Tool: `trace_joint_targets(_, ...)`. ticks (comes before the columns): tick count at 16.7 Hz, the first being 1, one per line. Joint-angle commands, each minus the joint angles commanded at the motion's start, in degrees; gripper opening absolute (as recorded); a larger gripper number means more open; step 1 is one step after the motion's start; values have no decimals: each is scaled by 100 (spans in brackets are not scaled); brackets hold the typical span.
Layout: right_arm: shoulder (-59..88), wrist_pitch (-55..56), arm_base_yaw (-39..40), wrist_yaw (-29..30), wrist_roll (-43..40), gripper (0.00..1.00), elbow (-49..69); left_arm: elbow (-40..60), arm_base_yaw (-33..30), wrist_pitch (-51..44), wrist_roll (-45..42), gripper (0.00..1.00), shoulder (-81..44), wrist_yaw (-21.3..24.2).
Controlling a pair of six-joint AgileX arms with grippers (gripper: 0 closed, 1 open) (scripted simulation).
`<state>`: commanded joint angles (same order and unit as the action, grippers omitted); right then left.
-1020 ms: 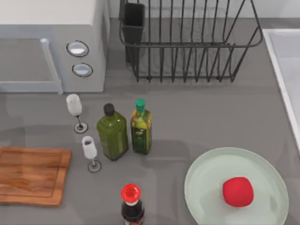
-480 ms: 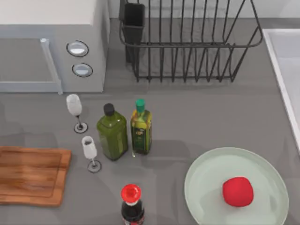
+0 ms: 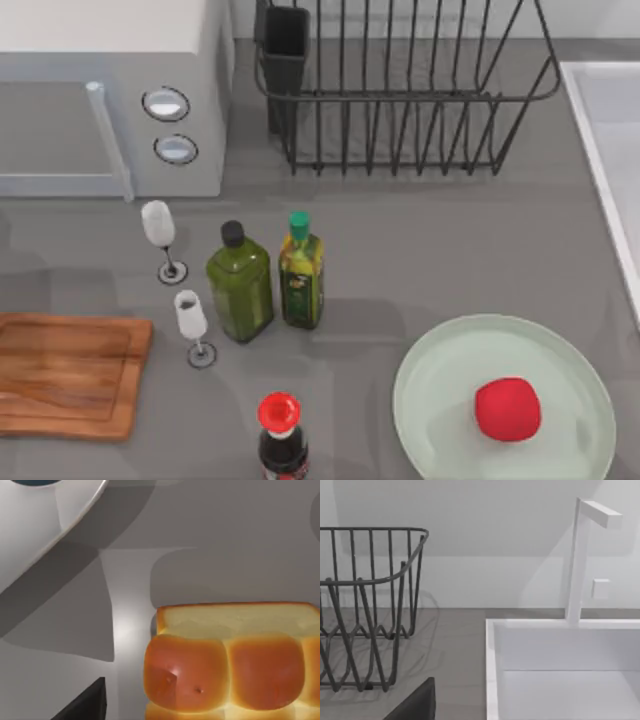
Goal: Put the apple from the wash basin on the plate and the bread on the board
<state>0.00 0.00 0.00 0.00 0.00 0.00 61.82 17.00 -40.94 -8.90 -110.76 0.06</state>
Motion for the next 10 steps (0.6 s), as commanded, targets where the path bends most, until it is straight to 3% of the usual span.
trace_joint_targets(4,0,0,0,0,0,100,0,2,0,1,0,100,-2,0)
trace_joint_targets(10,0,0,0,0,0,100,0,2,0,1,0,55,-2,0)
